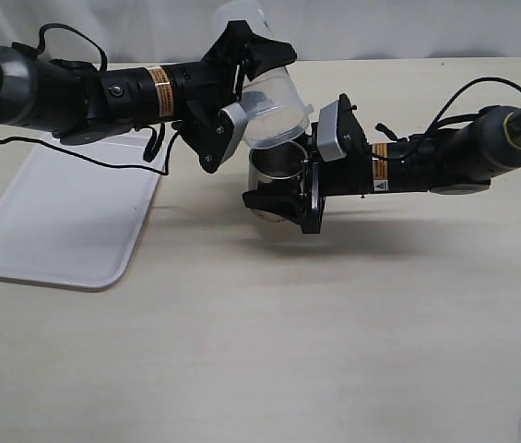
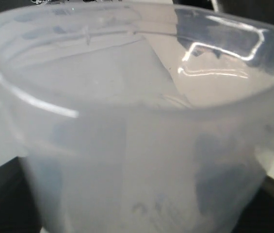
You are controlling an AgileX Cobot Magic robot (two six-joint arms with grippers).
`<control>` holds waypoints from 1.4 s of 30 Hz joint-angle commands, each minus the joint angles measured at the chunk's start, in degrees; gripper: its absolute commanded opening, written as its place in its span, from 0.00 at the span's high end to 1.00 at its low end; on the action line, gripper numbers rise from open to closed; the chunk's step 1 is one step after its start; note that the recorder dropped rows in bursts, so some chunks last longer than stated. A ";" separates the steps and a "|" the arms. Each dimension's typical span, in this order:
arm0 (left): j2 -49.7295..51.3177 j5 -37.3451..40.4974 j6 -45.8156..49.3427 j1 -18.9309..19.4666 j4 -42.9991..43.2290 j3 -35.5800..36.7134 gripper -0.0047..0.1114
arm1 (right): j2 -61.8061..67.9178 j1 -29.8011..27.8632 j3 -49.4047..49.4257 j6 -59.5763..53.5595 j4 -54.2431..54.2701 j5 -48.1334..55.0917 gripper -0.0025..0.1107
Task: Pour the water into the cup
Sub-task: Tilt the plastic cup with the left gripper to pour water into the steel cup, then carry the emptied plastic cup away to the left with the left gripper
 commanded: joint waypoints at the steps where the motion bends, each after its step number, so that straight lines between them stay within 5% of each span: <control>1: -0.70 -0.47 0.46 -0.09 -0.57 -0.59 0.96 | -0.43 0.00 -0.33 -0.44 0.55 -1.88 0.94; 21: -0.70 -0.64 0.14 -0.09 -0.68 -0.59 0.96 | -0.43 0.00 -0.33 -0.44 0.55 -1.88 0.94; 29: -0.70 -0.64 -12.19 -0.09 -3.23 -0.59 0.96 | -0.43 0.00 -0.33 -0.44 0.43 -1.88 0.94; 33: -0.70 -0.42 -26.13 -0.09 -4.80 -0.59 0.96 | -0.43 0.00 -0.33 -0.44 0.43 -1.88 0.94; 37: -0.70 0.09 -46.95 0.03 -21.51 -0.59 0.96 | -0.43 0.00 -0.33 -0.44 0.43 -1.88 0.94; 40: -0.70 2.86 -50.72 0.64 -37.20 -0.59 0.96 | -0.43 0.00 -0.33 -0.26 0.43 -1.88 0.94; 42: -0.70 8.30 -55.40 2.69 -39.47 -1.87 0.96 | -0.43 0.00 -0.33 -0.26 0.43 -1.88 0.94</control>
